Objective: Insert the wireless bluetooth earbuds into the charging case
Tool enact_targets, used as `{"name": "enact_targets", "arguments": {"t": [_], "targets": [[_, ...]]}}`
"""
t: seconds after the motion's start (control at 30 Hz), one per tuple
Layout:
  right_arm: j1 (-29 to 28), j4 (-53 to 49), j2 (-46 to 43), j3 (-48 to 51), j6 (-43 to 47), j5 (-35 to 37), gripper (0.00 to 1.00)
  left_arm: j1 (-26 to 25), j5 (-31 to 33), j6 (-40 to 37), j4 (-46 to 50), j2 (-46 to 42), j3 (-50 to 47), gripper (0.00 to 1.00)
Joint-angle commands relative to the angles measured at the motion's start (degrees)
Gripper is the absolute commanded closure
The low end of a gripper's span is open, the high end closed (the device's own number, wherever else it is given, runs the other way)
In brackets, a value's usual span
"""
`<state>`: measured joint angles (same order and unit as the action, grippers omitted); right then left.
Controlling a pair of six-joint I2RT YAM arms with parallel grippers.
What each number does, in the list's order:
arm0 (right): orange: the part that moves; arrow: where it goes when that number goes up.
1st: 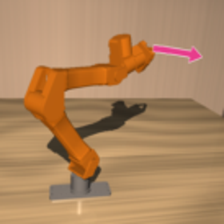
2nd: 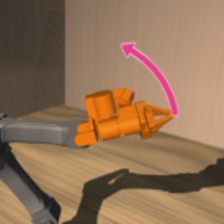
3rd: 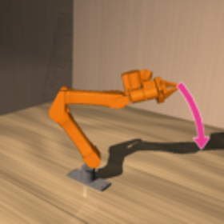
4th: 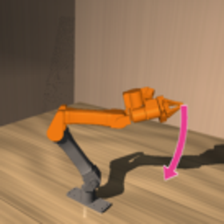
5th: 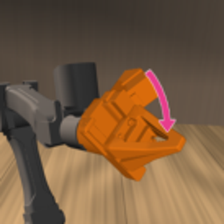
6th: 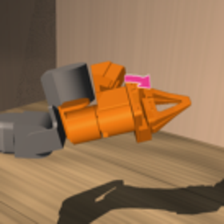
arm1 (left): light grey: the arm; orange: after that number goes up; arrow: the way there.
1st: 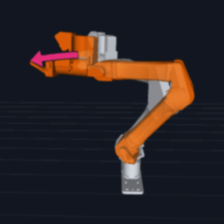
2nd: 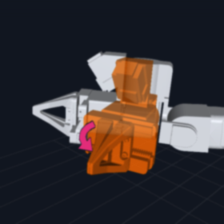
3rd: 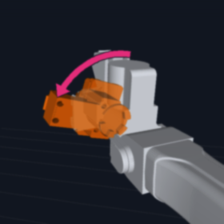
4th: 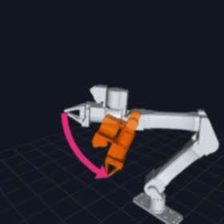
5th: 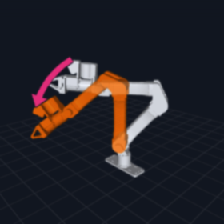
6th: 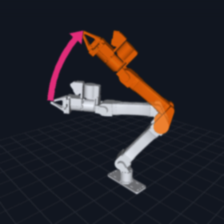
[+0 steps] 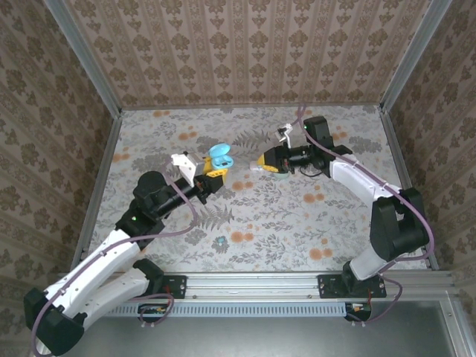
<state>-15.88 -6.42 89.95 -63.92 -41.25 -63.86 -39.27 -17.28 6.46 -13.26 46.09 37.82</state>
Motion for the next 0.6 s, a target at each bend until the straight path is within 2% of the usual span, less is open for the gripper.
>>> {"name": "enact_targets", "arguments": {"t": [0.0, 0.33, 0.47, 0.57], "targets": [[0.76, 10.62, -3.39, 1.75, -8.81, -9.80, 0.74, 0.35, 0.09, 0.53, -3.55, 0.96, 1.53, 0.74], [0.76, 11.97, -5.55, 0.81, -14.81, -13.10, 0.74, 0.71, -1.09, -0.86, -5.00, 4.00, 1.40, 0.74], [0.72, 10.79, -7.41, -0.24, -14.78, -10.22, 0.75, 1.01, -2.90, -1.95, -5.72, 4.82, 0.81, 0.75], [0.52, 8.32, -9.78, -0.72, -12.10, -5.22, 0.75, 0.96, -4.27, -2.24, -7.34, 5.85, -0.13, 0.74]]}}
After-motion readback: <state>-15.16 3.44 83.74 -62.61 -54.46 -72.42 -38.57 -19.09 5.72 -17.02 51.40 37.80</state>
